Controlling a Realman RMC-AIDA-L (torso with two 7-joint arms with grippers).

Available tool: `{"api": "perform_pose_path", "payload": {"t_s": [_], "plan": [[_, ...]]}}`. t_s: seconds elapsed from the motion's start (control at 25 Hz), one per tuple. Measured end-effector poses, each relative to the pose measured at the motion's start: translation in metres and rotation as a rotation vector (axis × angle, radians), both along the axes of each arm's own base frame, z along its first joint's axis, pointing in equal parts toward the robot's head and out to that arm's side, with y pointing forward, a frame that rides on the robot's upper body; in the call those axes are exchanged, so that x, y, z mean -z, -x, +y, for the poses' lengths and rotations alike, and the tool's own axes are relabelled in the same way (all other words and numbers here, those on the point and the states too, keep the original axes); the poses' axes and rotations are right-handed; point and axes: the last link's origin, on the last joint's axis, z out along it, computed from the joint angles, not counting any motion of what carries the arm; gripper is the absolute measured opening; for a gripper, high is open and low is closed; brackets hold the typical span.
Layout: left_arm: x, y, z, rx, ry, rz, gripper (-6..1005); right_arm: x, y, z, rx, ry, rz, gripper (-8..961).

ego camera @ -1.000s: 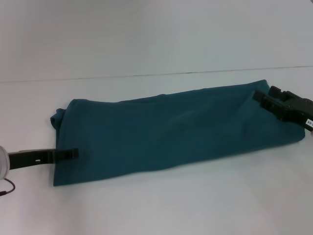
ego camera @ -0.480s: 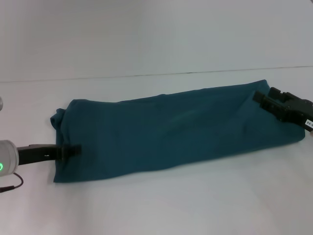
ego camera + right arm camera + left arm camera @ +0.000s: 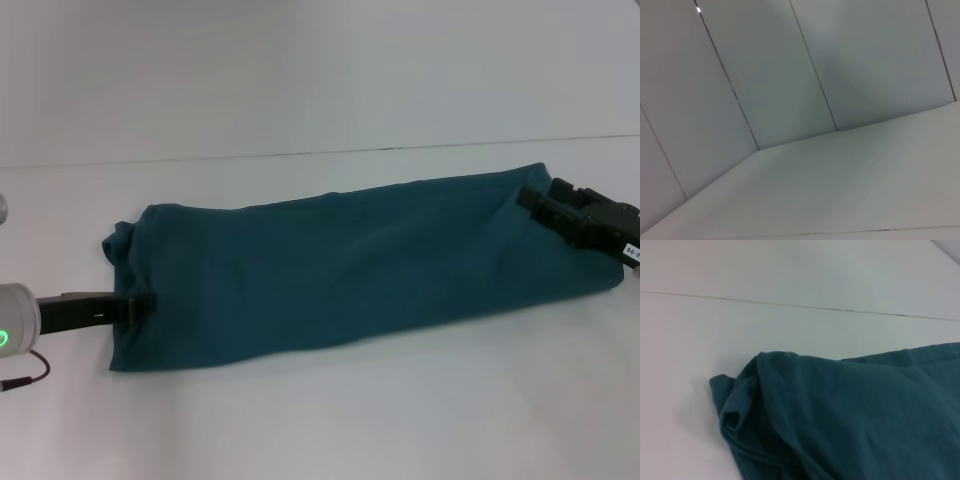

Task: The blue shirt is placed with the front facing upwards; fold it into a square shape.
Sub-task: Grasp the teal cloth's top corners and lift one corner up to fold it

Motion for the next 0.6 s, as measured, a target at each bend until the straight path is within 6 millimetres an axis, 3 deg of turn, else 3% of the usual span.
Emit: {"api": "perform_pose_path", "payload": {"t_s": [0.28, 0.6], "plan": [[-0.003, 0.002, 0.0, -0.012, -0.009, 0.002, 3, 0.0, 0.0, 0.0, 0.005, 0.004, 0.007, 655], [-0.016, 0.015, -0.01, -0.057, -0.052, 0.008, 71, 0.0, 0.0, 0.0, 0.006, 0.005, 0.006, 656]]}}
